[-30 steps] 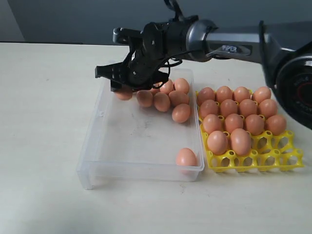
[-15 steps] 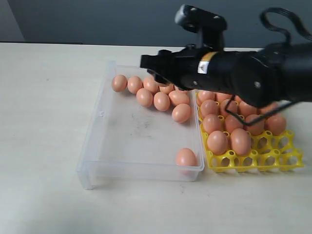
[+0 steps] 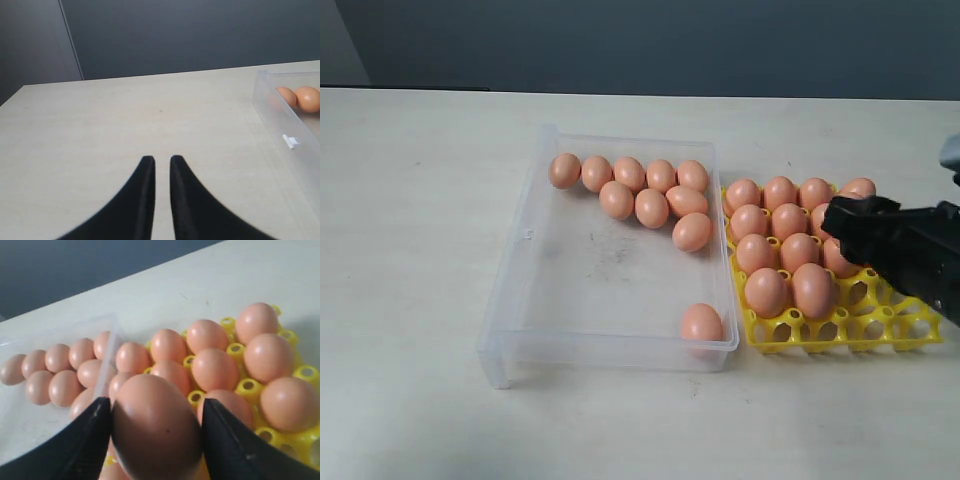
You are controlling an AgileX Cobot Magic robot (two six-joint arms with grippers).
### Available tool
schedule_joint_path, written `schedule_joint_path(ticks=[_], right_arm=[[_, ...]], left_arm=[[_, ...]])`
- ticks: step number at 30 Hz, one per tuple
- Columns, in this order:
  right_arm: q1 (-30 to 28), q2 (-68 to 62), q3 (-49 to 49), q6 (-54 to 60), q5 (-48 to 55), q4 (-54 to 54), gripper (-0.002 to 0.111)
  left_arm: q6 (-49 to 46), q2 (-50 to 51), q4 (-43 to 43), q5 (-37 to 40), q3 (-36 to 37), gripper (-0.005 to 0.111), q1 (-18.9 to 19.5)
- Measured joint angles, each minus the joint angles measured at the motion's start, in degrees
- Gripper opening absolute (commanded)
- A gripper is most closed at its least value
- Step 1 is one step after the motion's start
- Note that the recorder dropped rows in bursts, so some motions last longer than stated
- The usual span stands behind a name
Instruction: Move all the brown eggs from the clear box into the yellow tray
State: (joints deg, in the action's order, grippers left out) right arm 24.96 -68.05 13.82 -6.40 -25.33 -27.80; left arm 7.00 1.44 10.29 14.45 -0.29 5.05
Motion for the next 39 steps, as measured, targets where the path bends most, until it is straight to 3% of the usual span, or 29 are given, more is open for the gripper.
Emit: schedule_joint_path(ticks=[7, 21, 39], right_arm=[[-0.1, 0.0, -5.6, 1.1, -5.2, -3.5, -0.001], [-0.1, -10.0, -5.8, 2.6, -13.1, -5.8, -0.001], [-0.1, -22.0, -5.7, -5.8, -22.0, 2.0, -0.001]], left_arm=[[0.0, 0.0, 0.0, 0.0, 0.0, 0.012, 0.0], [0.0, 0.0, 0.0, 0.0, 0.0, 0.012, 0.0], [0.0, 0.0, 0.0, 0.0, 0.0, 0.012, 0.0]])
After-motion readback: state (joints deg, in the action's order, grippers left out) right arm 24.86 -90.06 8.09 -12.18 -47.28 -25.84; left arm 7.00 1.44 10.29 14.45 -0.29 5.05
